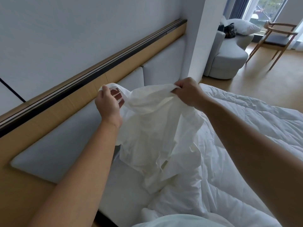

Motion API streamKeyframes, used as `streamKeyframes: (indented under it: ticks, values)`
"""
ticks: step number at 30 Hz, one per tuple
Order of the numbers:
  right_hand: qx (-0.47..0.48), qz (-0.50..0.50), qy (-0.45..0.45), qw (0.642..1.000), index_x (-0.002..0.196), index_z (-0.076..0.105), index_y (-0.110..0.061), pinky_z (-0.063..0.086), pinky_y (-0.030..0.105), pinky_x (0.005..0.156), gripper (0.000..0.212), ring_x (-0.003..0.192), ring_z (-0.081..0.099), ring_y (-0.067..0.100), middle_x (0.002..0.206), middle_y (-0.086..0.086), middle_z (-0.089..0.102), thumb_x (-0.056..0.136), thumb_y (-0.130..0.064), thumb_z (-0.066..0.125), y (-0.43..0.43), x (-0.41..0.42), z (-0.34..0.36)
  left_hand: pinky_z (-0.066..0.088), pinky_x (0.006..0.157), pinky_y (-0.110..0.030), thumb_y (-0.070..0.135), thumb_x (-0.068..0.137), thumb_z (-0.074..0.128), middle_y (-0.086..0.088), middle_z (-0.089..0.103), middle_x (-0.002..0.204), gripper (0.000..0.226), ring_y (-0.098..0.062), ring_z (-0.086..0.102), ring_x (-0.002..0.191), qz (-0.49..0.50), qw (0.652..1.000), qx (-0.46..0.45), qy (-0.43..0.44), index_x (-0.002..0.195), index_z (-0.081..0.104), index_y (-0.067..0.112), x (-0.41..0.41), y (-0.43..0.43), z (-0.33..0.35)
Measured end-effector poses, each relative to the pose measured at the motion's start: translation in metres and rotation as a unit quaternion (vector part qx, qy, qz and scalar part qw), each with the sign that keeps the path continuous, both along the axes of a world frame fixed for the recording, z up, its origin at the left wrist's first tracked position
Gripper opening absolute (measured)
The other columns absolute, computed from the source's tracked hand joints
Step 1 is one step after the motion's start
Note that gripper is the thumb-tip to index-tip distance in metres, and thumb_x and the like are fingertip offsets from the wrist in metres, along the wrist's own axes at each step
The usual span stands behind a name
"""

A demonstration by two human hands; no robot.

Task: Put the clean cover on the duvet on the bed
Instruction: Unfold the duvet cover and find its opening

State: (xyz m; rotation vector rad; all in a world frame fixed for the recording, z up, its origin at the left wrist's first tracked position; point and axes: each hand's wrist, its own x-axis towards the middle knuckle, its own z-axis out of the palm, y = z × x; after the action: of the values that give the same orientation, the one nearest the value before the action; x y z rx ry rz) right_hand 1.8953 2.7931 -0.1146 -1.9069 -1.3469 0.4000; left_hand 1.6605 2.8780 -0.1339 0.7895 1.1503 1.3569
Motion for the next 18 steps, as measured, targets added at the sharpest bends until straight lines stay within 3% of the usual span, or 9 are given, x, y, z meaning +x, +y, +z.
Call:
streamKeyframes:
  ticks: [1, 4, 6, 8, 10, 14, 16, 18]
  values:
    - [0.018, -0.005, 0.015, 1.000, 0.070, 0.072, -0.009, 0.034, 0.020, 0.043, 0.019, 0.049, 0.043, 0.005, 0.050, -0.008, 0.052, 0.087, -0.017, 0.070, 0.002, -0.002, 0.010, 0.063, 0.082, -0.034, 0.038, 0.104, 0.049, -0.007, 0.064, 0.119, 0.025, -0.023, 0.067, 0.108, -0.007, 1.000, 0.006, 0.011, 0.118, 0.062, 0.021, -0.001, -0.003, 0.000]
    - [0.053, -0.017, 0.040, 0.998, 0.072, 0.075, -0.010, 0.033, 0.016, 0.041, 0.019, 0.044, 0.041, 0.004, 0.048, -0.011, 0.050, 0.087, -0.022, 0.072, 0.010, -0.009, 0.036, 0.064, 0.076, -0.035, 0.035, 0.095, 0.063, -0.004, 0.068, 0.108, 0.017, -0.023, 0.070, 0.099, -0.061, 0.995, 0.045, 0.068, 0.108, 0.061, 0.024, 0.007, -0.027, -0.003]
    - [0.065, -0.023, 0.043, 0.997, 0.076, 0.077, -0.009, 0.035, 0.019, 0.043, 0.019, 0.048, 0.044, 0.010, 0.056, -0.002, 0.053, 0.086, -0.025, 0.073, 0.013, -0.015, 0.047, 0.064, 0.078, -0.039, 0.049, 0.084, 0.075, 0.003, 0.071, 0.088, 0.034, -0.018, 0.072, 0.084, -0.161, 0.977, 0.072, 0.123, 0.100, 0.062, 0.022, 0.017, -0.051, -0.012]
    - [0.066, -0.035, 0.058, 0.995, 0.076, 0.077, -0.008, 0.035, 0.022, 0.045, 0.020, 0.049, 0.044, 0.012, 0.058, 0.001, 0.052, 0.085, -0.026, 0.074, 0.014, -0.020, 0.051, 0.061, 0.078, -0.027, 0.067, 0.069, 0.080, 0.010, 0.070, 0.076, 0.056, -0.009, 0.071, 0.075, -0.272, 0.928, 0.114, 0.226, 0.091, 0.061, 0.020, 0.030, -0.073, -0.024]
    - [0.059, -0.045, 0.086, 0.994, 0.074, 0.078, -0.010, 0.040, 0.024, 0.047, 0.017, 0.051, 0.049, 0.013, 0.059, 0.001, 0.056, 0.084, -0.025, 0.077, 0.011, -0.023, 0.051, 0.055, 0.074, -0.016, 0.069, 0.068, 0.080, 0.014, 0.069, 0.086, 0.055, -0.001, 0.067, 0.079, -0.334, 0.868, 0.156, 0.334, 0.095, 0.060, 0.026, 0.044, -0.085, -0.036]
    - [0.050, -0.062, 0.127, 0.989, 0.067, 0.074, -0.013, 0.050, 0.033, 0.056, 0.015, 0.059, 0.056, 0.019, 0.064, 0.003, 0.061, 0.078, -0.019, 0.082, 0.001, -0.023, 0.051, 0.054, 0.083, -0.025, 0.038, 0.097, 0.064, 0.011, 0.067, 0.090, 0.016, -0.001, 0.063, 0.082, -0.305, 0.824, 0.236, 0.415, 0.097, 0.067, 0.021, 0.053, -0.076, -0.042]
    - [0.031, -0.069, 0.143, 0.987, 0.068, 0.075, -0.013, 0.054, 0.034, 0.060, 0.018, 0.062, 0.058, 0.020, 0.067, 0.003, 0.065, 0.073, -0.024, 0.088, -0.005, -0.015, 0.054, 0.050, 0.076, -0.020, 0.032, 0.103, 0.056, 0.009, 0.065, 0.085, 0.019, -0.003, 0.060, 0.078, -0.301, 0.813, 0.267, 0.420, 0.094, 0.067, 0.019, 0.052, -0.066, -0.039]
    - [0.000, -0.048, 0.139, 0.989, 0.074, 0.078, -0.012, 0.051, 0.033, 0.059, 0.030, 0.063, 0.056, 0.019, 0.067, 0.002, 0.065, 0.064, -0.035, 0.094, -0.012, -0.004, 0.058, 0.042, 0.063, -0.021, 0.030, 0.106, 0.049, 0.009, 0.058, 0.076, 0.025, -0.003, 0.054, 0.067, -0.252, 0.837, 0.263, 0.409, 0.088, 0.060, 0.017, 0.048, -0.053, -0.034]
